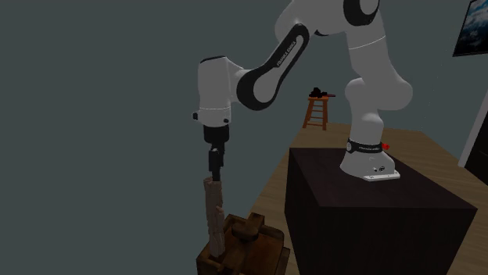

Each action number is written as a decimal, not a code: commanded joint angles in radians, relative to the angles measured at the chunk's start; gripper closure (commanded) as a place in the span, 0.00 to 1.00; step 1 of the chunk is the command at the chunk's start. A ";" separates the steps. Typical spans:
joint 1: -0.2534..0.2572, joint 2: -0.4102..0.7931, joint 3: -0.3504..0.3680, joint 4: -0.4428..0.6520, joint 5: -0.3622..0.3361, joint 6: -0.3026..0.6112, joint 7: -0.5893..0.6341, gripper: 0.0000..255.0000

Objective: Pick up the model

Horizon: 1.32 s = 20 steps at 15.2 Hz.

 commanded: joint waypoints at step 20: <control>-0.326 0.177 0.341 0.045 -0.315 0.031 0.079 1.00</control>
